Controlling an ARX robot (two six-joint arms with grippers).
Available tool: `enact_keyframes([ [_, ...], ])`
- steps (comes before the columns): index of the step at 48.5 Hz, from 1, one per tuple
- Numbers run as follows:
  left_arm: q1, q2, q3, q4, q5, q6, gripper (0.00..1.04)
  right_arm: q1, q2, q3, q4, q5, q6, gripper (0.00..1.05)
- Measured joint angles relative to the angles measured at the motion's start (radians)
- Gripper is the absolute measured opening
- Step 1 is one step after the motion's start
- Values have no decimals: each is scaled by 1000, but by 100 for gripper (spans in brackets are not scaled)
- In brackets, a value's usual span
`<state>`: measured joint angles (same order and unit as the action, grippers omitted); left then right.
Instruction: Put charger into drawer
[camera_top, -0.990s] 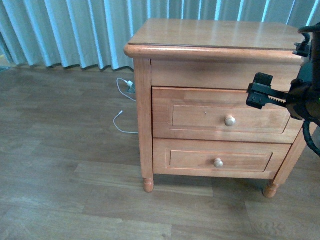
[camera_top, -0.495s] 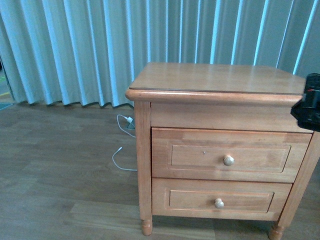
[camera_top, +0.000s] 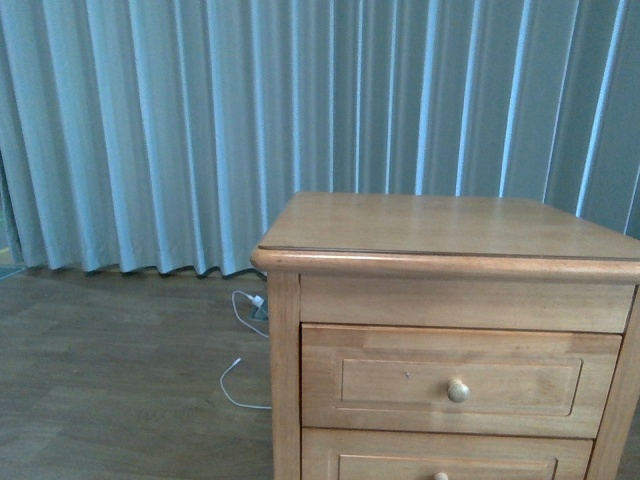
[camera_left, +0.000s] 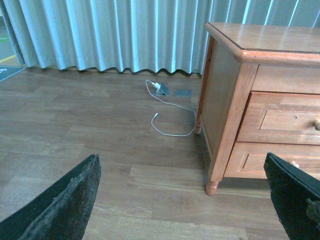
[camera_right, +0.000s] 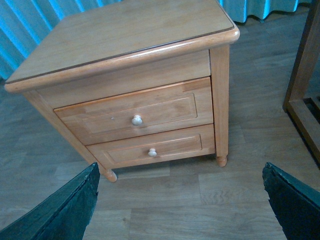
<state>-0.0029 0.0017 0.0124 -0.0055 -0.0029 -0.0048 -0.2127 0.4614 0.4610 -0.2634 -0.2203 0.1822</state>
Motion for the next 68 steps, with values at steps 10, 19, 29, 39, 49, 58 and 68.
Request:
enact_keyframes([
  [10, 0, 0, 0, 0, 0, 0, 99, -146, -130, -27, -59, -86, 6, 97],
  [19, 0, 0, 0, 0, 0, 0, 99, -149, -130, -34, -59, -87, 6, 97],
  [29, 0, 0, 0, 0, 0, 0, 99, -147, -167, -90, 73, -115, -47, 88],
  [39, 0, 0, 0, 0, 0, 0, 99, -19, -278, -237, 220, 3, -160, 47],
  [49, 0, 0, 0, 0, 0, 0, 99, 171, -343, -315, 232, 207, -175, 5],
  [58, 0, 0, 0, 0, 0, 0, 99, 208, -372, -357, 242, 218, -180, 2],
  [68, 0, 0, 0, 0, 0, 0, 99, 209, -397, -386, 249, 218, -179, 2],
])
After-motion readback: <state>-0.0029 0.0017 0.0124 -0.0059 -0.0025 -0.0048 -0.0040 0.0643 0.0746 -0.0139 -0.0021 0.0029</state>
